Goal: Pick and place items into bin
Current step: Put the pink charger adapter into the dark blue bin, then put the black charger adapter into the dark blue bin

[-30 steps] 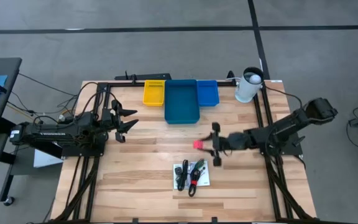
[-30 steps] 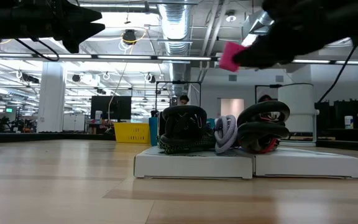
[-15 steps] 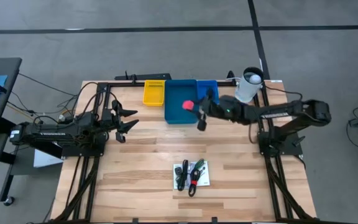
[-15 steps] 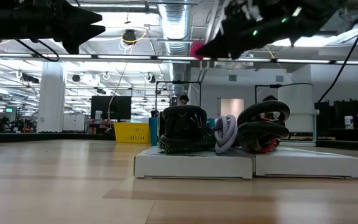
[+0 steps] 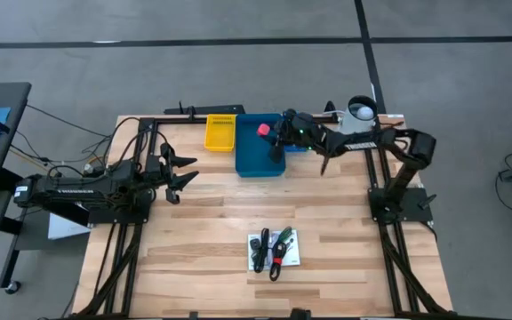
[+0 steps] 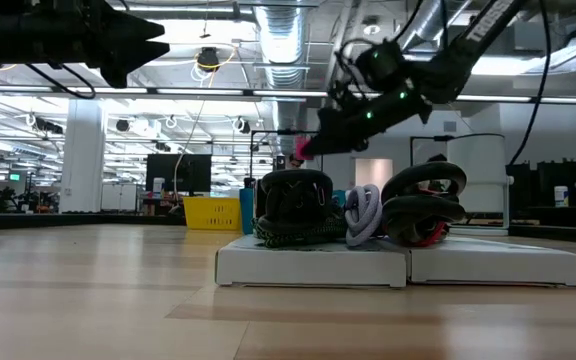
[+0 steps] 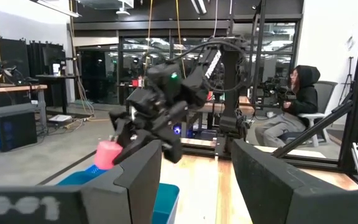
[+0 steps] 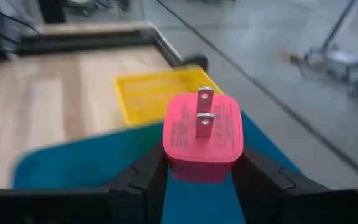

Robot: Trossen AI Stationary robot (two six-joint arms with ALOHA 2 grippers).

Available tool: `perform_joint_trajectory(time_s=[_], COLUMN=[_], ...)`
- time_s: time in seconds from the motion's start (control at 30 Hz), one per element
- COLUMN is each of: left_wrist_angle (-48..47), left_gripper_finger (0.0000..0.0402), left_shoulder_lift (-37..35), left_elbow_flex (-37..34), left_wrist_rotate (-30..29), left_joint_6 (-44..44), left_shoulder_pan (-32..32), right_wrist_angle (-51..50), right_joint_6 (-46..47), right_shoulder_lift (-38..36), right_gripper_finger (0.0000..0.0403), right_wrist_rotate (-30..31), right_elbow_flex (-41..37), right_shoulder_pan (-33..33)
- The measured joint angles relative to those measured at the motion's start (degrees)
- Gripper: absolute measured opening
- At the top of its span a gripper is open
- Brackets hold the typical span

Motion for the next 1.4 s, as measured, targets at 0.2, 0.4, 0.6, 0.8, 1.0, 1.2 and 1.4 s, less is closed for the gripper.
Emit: perform_joint_trajectory(time_s=[0.2,0.4,0.6,0.8,1.0,1.2,1.4], left_wrist_angle=[-0.2,-0.2,-0.2,-0.2,-0.2,-0.3,-0.3], left_gripper_finger=[0.0186,0.0186,0.0186,0.0186,0.0186,0.0186,0.0186], left_shoulder_lift=[0.0,0.0,0.0,0.0,0.0,0.0,0.0], left_elbow_flex=[0.0,0.0,0.0,0.0,0.0,0.0,0.0], left_wrist_rotate=[0.0,0.0,0.0,0.0,0.0,0.0,0.0], left_joint_6=[0.0,0.0,0.0,0.0,0.0,0.0,0.0], left_shoulder_pan=[0.0,0.0,0.0,0.0,0.0,0.0,0.0], right_wrist_angle=[-0.3,-5.3,-7.0,-7.1,-7.1,-7.1,-7.1], right_joint_6=[2.2,3.3,3.4,2.9,2.8,2.8,2.8], right_shoulder_lift=[2.1,1.6,1.4,1.4,1.4,1.4,1.4], right_gripper_finger=[0.0151,0.0144,0.015,0.0159,0.016,0.0195,0.0234], right_wrist_rotate=[0.0,0.5,0.0,0.0,0.9,1.9,1.9], right_elbow_flex=[1.0,0.9,0.9,0.9,0.9,0.9,0.9], right_shoulder_pan=[-3.3,-6.0,-6.1,-4.4,-2.9,-1.5,-0.4])
